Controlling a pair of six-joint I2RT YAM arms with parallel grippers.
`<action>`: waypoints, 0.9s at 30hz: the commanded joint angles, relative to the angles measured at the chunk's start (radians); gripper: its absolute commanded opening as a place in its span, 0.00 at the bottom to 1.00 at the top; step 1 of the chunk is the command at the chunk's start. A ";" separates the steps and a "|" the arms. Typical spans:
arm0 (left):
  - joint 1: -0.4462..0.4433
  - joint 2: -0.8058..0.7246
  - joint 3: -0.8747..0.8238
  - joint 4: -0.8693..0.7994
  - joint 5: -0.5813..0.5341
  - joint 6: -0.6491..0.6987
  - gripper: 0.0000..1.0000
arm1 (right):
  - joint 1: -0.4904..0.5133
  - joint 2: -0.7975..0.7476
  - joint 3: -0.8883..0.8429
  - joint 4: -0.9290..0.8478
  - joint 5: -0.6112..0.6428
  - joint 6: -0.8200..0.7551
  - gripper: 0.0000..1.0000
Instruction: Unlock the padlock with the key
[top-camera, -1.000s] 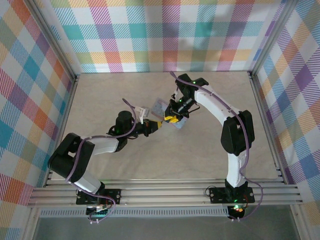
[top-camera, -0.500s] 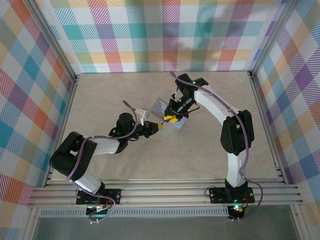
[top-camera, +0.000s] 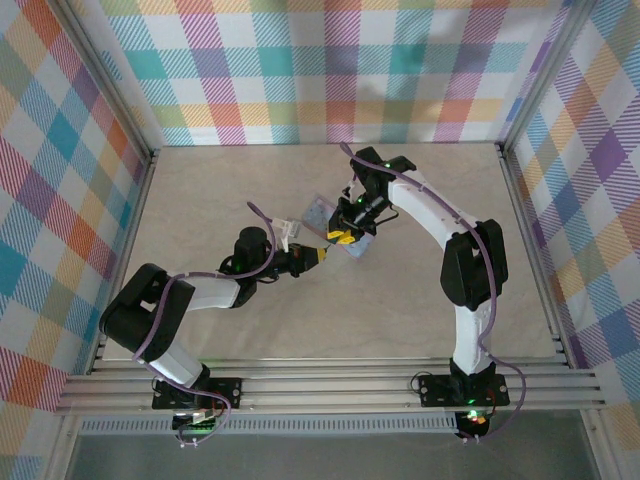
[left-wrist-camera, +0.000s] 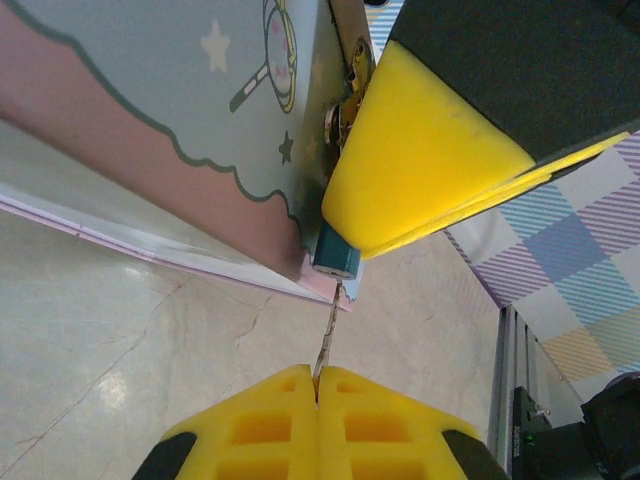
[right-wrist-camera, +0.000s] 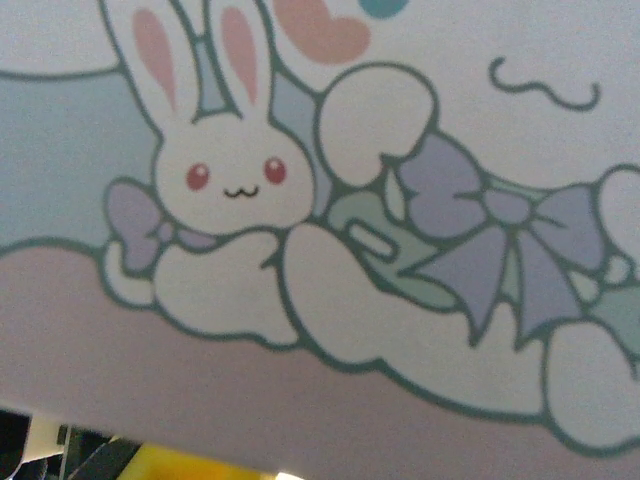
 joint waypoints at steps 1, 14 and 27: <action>-0.012 0.009 0.025 0.080 0.009 -0.018 0.00 | -0.008 0.001 0.020 0.020 -0.042 0.013 0.00; -0.013 0.041 0.044 0.108 -0.013 -0.032 0.00 | -0.006 -0.001 0.000 0.042 -0.071 0.037 0.00; -0.062 0.002 0.078 0.007 -0.050 0.053 0.00 | -0.002 -0.003 -0.012 0.047 -0.098 0.060 0.00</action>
